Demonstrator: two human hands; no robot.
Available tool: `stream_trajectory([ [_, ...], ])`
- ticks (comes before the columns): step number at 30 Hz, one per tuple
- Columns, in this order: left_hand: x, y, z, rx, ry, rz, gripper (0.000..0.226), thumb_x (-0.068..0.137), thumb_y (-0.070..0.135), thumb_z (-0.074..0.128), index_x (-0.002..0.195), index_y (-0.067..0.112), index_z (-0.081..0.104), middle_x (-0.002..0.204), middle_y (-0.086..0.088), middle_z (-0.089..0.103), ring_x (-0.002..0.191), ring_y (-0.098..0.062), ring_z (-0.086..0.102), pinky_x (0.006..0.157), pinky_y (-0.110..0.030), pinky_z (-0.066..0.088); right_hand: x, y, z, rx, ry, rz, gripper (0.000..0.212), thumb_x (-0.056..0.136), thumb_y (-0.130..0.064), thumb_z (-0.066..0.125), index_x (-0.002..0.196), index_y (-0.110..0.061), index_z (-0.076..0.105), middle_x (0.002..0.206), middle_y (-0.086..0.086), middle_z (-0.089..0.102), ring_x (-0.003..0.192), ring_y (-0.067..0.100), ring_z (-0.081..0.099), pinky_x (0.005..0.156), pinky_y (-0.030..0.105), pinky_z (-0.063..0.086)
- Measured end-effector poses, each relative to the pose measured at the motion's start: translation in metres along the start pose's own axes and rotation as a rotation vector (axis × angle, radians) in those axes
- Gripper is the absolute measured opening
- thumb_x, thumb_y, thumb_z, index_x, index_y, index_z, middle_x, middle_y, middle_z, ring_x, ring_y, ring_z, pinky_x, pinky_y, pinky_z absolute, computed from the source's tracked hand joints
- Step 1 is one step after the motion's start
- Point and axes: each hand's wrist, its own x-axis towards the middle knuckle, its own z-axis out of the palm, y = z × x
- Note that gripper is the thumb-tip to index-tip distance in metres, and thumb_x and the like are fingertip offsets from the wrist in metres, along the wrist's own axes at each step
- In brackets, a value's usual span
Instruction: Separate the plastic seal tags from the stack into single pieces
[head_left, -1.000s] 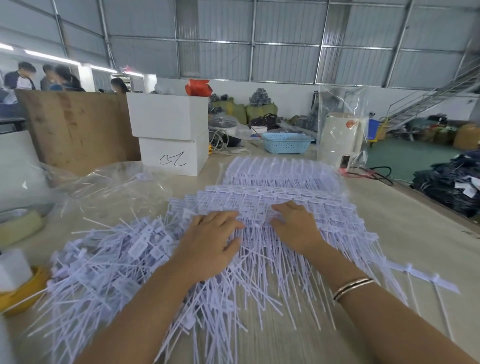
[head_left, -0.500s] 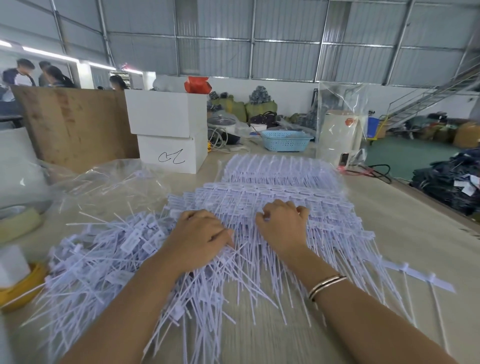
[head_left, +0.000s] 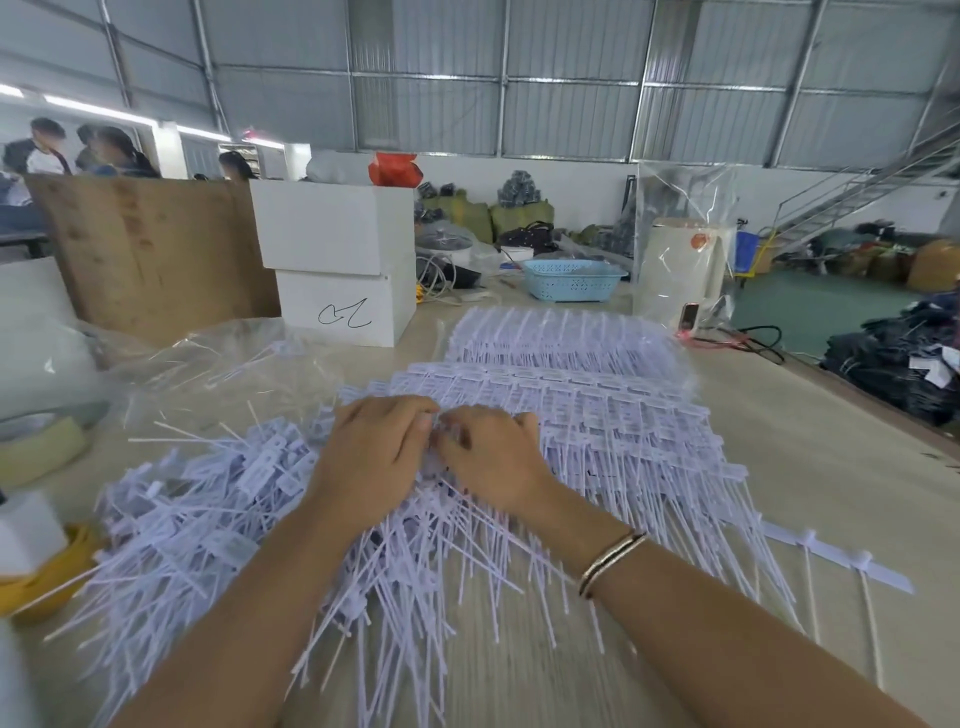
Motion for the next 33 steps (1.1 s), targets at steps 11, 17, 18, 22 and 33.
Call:
stream_trajectory([
  [11, -0.004, -0.003, 0.010, 0.022, -0.290, 0.107, 0.032, 0.098, 0.026, 0.042, 0.084, 0.031, 0.071, 0.082, 0.011, 0.070, 0.086, -0.002, 0.058, 0.106, -0.016, 0.008, 0.072, 0.074, -0.022, -0.308, -0.147, 0.237, 0.043, 0.096, -0.031, 0.039, 0.136, -0.016, 0.044, 0.140, 0.007, 0.046, 0.126, 0.027, 0.044, 0.105, 0.039, 0.031],
  [17, -0.005, -0.003, 0.009, -0.014, -0.240, 0.064, 0.037, 0.096, 0.034, 0.039, 0.078, 0.029, 0.071, 0.070, 0.009, 0.067, 0.077, -0.001, 0.057, 0.105, -0.014, 0.010, 0.092, 0.072, -0.010, -0.540, -0.175, 0.197, 0.045, 0.096, -0.039, 0.036, 0.132, -0.013, 0.045, 0.135, 0.012, 0.046, 0.125, 0.031, 0.042, 0.103, 0.044, 0.031],
  [18, -0.005, -0.003, 0.008, -0.018, -0.232, 0.054, 0.036, 0.095, 0.034, 0.040, 0.077, 0.028, 0.071, 0.070, 0.010, 0.067, 0.076, -0.001, 0.058, 0.105, -0.015, 0.012, 0.093, 0.071, -0.011, -0.561, -0.154, 0.162, 0.042, 0.096, -0.037, 0.037, 0.131, -0.015, 0.046, 0.132, 0.012, 0.046, 0.123, 0.031, 0.043, 0.101, 0.043, 0.032],
  [22, -0.004, -0.003, 0.008, -0.009, -0.222, 0.056, 0.032, 0.095, 0.028, 0.045, 0.078, 0.022, 0.071, 0.068, 0.014, 0.065, 0.074, -0.004, 0.059, 0.105, -0.021, 0.020, 0.094, 0.068, -0.033, -0.456, -0.072, 0.150, 0.034, 0.093, -0.022, 0.040, 0.125, -0.025, 0.052, 0.121, 0.009, 0.049, 0.109, 0.030, 0.052, 0.097, 0.041, 0.033],
  [33, -0.006, 0.001, 0.002, -0.129, -0.162, -0.018, 0.046, 0.091, 0.038, 0.032, 0.072, 0.028, 0.073, 0.051, 0.024, 0.056, 0.065, 0.000, 0.059, 0.091, -0.024, 0.036, 0.072, 0.018, -0.150, -0.534, 0.245, 0.057, 0.029, 0.086, -0.018, 0.043, 0.107, -0.024, 0.062, 0.089, 0.005, 0.042, 0.078, 0.027, 0.049, 0.083, 0.039, 0.035],
])
